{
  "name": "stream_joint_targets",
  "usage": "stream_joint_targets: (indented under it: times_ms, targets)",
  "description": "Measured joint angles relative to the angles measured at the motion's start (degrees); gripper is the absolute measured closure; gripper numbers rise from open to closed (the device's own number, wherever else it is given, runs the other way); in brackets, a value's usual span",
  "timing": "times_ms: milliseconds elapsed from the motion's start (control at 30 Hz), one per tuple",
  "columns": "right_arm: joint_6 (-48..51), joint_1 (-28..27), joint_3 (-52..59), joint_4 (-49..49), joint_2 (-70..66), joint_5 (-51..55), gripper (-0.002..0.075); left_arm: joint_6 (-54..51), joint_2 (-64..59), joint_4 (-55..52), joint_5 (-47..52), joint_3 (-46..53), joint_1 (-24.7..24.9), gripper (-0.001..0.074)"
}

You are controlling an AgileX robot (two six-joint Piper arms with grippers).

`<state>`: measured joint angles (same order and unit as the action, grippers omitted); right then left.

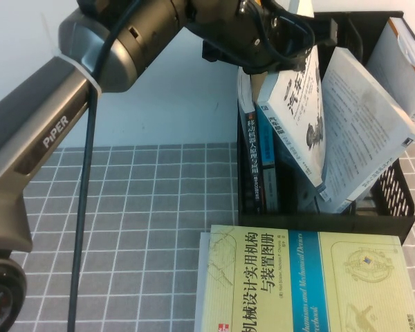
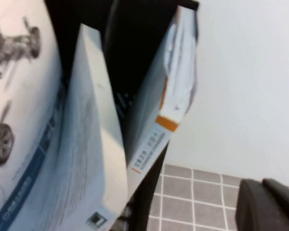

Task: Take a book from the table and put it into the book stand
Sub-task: Place the book on the book shelf

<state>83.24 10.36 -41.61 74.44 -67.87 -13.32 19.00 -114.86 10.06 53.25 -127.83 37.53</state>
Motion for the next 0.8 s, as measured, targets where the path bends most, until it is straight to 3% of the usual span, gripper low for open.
stream_joint_targets:
  times_ms: [300, 567, 800]
  targets:
    - [4.4, 0.0, -0.03, 10.28, -8.18, 12.44, 0.0729, -4.82, 1.0, 2.23, 4.52, -0.09, 0.0, 0.0622]
    - [4.63, 0.0, -0.03, 12.02, -11.75, 13.32, 0.0729, -10.18, 7.0, 3.56, 6.37, 1.48, 3.95, 0.0622]
    - [4.74, 0.0, -0.03, 13.33, -11.39, 13.32, 0.0729, -10.17, 15.15, 4.75, 8.92, 1.63, 4.43, 0.0622]
